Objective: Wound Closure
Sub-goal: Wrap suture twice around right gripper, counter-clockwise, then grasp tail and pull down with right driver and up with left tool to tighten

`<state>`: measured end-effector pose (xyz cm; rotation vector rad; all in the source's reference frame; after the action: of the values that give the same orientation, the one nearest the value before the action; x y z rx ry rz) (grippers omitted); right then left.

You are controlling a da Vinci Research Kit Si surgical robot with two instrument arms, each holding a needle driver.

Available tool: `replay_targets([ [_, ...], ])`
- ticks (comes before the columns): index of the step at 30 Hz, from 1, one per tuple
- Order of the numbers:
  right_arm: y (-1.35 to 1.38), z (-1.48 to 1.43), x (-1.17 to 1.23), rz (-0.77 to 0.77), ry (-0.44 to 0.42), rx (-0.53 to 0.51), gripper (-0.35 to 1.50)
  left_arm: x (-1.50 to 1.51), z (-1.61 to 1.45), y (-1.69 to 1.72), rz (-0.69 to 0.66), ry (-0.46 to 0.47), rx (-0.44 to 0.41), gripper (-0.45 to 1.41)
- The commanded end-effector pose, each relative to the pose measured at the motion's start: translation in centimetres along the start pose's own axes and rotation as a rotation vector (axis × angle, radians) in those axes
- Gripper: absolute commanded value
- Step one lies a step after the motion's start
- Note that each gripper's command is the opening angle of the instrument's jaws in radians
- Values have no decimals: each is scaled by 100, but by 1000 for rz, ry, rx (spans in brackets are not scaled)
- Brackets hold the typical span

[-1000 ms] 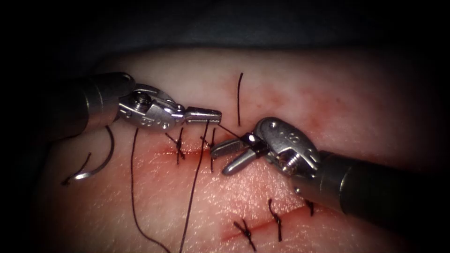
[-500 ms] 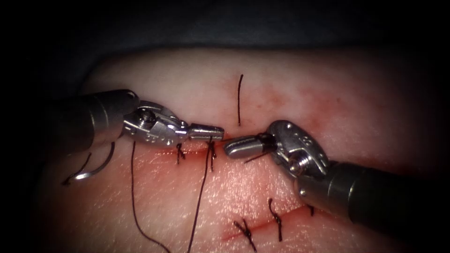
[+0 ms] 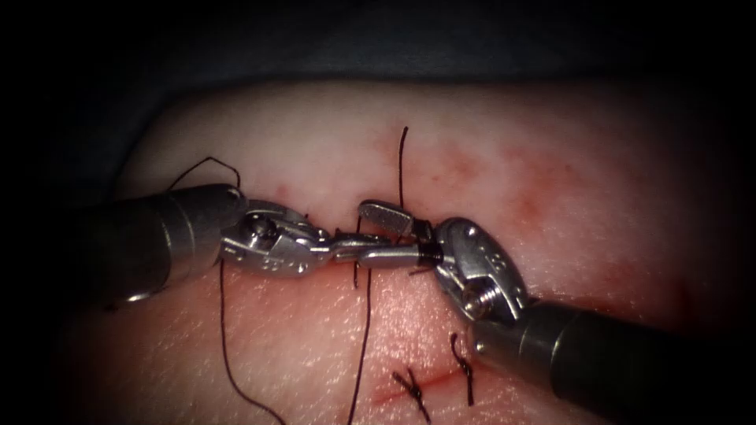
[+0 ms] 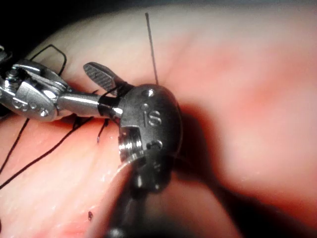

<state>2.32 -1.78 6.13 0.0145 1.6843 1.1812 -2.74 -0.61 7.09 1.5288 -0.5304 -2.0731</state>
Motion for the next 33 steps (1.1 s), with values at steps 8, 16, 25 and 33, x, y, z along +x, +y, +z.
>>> replay_targets([
  [8,-13,7,16,-89,-70,-189,103,12,13,-3,7,-20,2,-45],
  [16,12,6,13,-28,-172,-290,98,22,21,-7,0,-36,3,-45],
  [25,44,3,16,31,-195,-357,91,21,38,-33,8,-45,11,-45],
  [33,56,8,15,59,-192,-386,86,-1,47,-46,-6,-44,16,-45],
])
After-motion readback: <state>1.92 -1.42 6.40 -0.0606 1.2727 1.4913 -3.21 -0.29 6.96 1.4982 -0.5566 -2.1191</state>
